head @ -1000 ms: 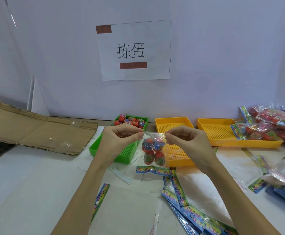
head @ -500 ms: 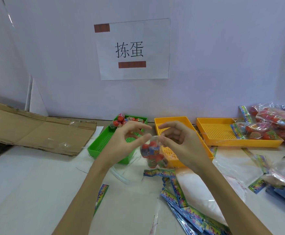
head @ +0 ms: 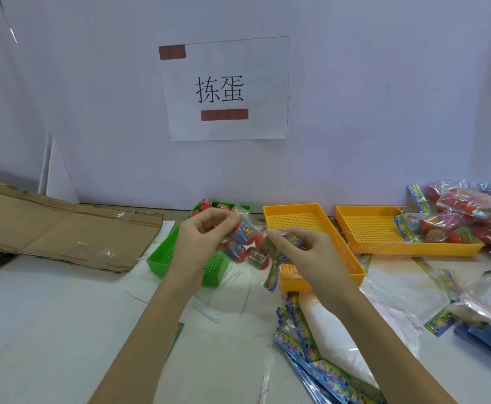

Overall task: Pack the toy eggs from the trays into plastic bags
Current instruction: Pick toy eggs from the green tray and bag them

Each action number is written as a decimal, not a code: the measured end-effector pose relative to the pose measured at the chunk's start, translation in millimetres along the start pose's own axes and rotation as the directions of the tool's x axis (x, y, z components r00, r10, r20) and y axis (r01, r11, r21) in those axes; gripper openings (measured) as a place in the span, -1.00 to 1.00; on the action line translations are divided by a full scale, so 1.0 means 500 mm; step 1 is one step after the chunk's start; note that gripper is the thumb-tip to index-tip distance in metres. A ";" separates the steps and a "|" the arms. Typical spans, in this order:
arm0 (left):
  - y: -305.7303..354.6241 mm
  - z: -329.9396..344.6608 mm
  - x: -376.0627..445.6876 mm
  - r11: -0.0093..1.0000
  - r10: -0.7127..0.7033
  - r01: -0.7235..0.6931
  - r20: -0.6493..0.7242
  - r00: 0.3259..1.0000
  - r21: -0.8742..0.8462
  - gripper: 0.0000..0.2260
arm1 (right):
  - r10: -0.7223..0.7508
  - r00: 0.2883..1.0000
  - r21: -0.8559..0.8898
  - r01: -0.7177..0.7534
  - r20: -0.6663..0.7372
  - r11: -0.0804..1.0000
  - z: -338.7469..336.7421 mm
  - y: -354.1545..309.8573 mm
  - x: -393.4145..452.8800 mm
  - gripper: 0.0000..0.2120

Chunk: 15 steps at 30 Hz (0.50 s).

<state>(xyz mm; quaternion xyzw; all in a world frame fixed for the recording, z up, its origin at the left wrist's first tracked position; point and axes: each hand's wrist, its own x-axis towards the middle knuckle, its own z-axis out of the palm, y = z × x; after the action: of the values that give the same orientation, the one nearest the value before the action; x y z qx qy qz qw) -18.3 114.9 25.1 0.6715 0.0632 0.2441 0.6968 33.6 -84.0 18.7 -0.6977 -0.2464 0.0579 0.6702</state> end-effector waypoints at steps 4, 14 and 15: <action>-0.006 0.006 -0.004 0.998 -0.057 0.057 0.049 0.997 -0.009 -0.80 | 0.080 0.997 0.107 -0.077 -0.022 0.991 -0.001 -0.006 -0.002 -0.81; -0.023 0.020 0.002 0.992 0.015 -0.043 -0.218 0.976 -0.121 -0.85 | 0.222 0.964 0.216 -0.250 0.146 0.944 -0.006 -0.005 0.005 -0.81; -0.027 0.018 0.004 0.995 0.038 -0.059 -0.247 0.968 -0.079 -0.84 | 0.224 0.959 0.212 -0.258 0.172 0.943 -0.007 -0.002 0.005 -0.77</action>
<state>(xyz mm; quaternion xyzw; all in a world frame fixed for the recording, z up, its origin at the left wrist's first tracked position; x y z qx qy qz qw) -9.4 107.8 13.4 0.6071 0.1217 0.3445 0.7056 37.1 -86.0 20.5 -0.6334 -0.1989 0.2187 0.7152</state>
